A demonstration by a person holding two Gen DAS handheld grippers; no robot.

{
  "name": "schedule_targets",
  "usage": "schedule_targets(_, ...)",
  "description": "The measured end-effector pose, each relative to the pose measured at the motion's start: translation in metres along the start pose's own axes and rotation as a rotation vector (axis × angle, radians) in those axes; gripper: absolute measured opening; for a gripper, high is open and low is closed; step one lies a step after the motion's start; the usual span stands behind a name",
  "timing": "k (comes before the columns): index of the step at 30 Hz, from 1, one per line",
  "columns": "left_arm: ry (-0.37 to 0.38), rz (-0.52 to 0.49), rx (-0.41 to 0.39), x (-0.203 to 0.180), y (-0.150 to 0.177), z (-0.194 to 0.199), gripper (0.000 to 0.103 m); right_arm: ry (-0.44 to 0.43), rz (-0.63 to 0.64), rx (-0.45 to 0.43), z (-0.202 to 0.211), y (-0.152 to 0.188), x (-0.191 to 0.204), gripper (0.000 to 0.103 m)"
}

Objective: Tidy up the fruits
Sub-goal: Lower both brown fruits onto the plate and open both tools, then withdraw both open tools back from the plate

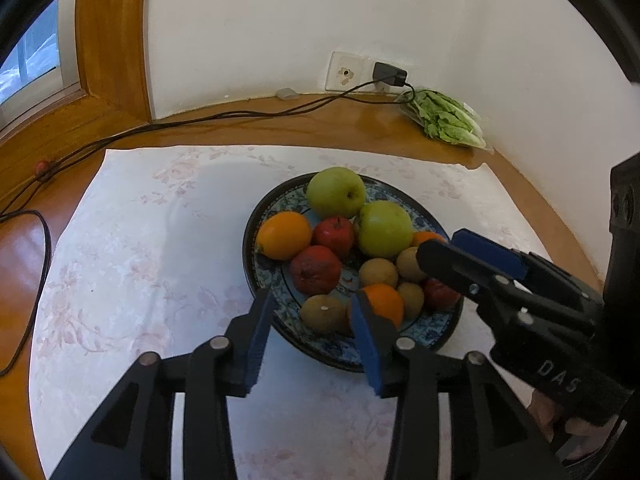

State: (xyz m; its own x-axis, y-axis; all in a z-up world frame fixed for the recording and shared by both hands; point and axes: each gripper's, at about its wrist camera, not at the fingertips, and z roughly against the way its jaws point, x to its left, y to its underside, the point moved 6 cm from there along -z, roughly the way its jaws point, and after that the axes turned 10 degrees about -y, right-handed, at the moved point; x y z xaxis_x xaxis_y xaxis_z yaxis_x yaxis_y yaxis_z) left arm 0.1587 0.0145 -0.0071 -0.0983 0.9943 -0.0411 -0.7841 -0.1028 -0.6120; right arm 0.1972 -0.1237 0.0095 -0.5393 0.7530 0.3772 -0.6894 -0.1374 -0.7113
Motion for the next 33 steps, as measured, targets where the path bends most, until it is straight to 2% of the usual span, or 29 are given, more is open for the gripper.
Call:
schedule_targets(4,0.006,0.006,-0.008,-0.001,0.001,0.009,0.050,-0.010,-0.015,-0.008,0.012,0.002,0.001,0.052)
schedule_targets(9,-0.001,0.011,-0.019,0.001,0.004,0.022,0.069,-0.005,-0.037,-0.004,0.026,0.008,0.002,0.056)
schedule_targets(15,-0.039,0.021,-0.017,0.001,0.014,0.029,0.081,0.017,-0.049,0.025,0.038,0.022,0.004,0.059)
schedule_targets(21,-0.069,0.023,0.023,-0.001,0.029,0.021,0.084,0.044,-0.050,0.066,0.042,0.040,0.001,0.069)
schedule_targets(25,-0.111,0.027,0.048,0.000,0.037,0.012,0.088,0.075,-0.045,0.106,0.040,0.054,-0.004,0.071)
schedule_targets(30,-0.145,0.007,0.070,-0.002,0.043,0.003,0.089,0.171,-0.034,0.144,0.032,0.065,-0.016,0.071)
schedule_targets(33,-0.159,-0.002,0.078,-0.004,0.046,-0.001,0.089,0.180,-0.037,0.158,0.028,0.069,-0.020,0.071)
